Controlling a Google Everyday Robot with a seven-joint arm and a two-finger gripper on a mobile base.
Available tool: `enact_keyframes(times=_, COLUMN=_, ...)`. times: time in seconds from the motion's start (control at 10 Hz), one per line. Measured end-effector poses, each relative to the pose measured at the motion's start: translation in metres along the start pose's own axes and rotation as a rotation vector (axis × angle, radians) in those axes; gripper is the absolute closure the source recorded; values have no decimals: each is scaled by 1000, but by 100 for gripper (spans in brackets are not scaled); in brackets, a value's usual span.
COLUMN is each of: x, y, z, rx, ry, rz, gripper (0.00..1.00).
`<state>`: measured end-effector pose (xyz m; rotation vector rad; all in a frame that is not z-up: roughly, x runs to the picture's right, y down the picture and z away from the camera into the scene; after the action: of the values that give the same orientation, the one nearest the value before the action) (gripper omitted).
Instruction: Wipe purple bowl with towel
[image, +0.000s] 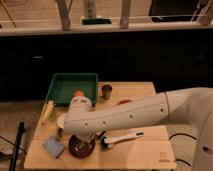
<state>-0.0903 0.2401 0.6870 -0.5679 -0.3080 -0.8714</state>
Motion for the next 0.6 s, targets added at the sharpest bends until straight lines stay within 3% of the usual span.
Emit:
enact_keyframes(times=0.4, x=-11, y=-5, z=8, rx=28, ry=-96, rz=56, gripper=100)
enact_keyframes(times=0.6, x=-15, y=-3, z=9, rx=65, ry=-174, rz=74, gripper=100)
